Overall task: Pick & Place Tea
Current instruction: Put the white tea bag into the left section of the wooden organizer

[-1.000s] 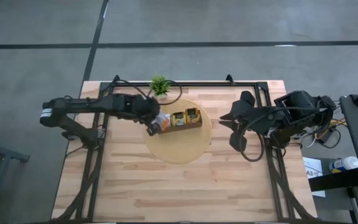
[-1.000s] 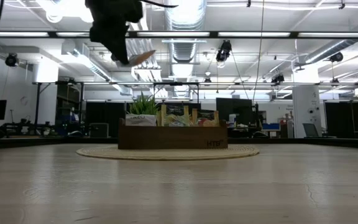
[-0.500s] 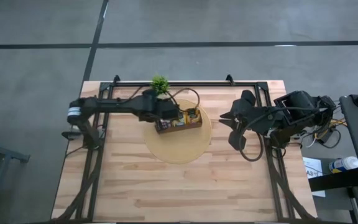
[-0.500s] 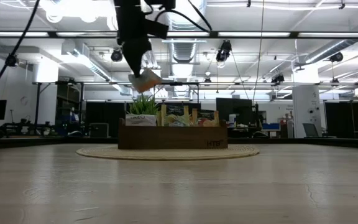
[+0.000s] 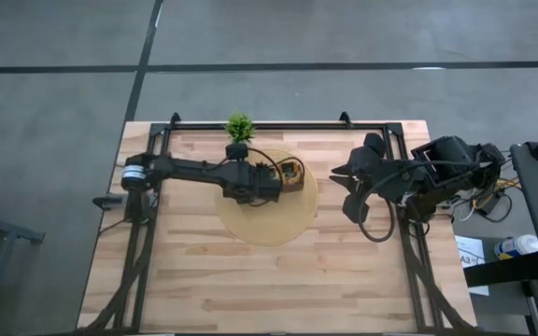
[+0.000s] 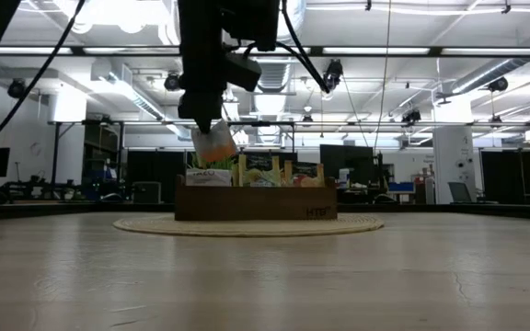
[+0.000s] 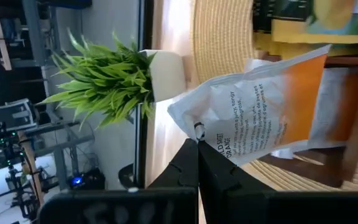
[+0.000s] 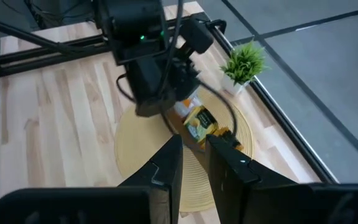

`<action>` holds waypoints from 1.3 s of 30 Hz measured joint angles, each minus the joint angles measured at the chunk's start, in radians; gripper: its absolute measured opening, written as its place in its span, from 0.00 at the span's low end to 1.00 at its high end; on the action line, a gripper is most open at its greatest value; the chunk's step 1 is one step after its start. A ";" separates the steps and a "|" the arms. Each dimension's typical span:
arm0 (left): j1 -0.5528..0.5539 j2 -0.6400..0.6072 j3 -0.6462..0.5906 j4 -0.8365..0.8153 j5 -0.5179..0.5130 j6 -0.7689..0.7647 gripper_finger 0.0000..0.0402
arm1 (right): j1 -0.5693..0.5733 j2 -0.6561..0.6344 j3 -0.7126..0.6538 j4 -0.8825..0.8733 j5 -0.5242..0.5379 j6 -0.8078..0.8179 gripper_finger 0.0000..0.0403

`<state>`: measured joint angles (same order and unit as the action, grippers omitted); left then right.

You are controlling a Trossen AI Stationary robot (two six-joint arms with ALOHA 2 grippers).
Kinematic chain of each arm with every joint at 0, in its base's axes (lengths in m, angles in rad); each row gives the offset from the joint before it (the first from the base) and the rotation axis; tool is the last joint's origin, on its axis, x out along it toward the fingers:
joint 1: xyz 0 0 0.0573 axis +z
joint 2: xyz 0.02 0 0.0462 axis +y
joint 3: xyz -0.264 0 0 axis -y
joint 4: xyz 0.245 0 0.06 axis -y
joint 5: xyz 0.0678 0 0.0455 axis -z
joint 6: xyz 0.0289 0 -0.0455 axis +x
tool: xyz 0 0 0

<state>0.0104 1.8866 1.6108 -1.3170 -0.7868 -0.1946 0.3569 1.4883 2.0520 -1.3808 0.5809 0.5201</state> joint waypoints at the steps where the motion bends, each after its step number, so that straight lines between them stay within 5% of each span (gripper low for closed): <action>1: -0.005 0.002 0.000 -0.001 0.000 -0.001 0.00 | 0.000 0.000 0.000 0.000 0.002 0.000 0.17; 24: -0.051 0.006 -0.175 0.121 -0.020 0.005 0.00 | 0.000 0.000 0.000 -0.007 0.024 0.000 0.17; 39: -0.049 0.006 -0.177 0.207 -0.068 0.072 0.00 | 0.000 0.000 0.000 -0.006 0.024 0.000 0.17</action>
<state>-0.0390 1.8931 1.4334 -1.1102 -0.8551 -0.1227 0.3569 1.4884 2.0518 -1.3869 0.6052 0.5205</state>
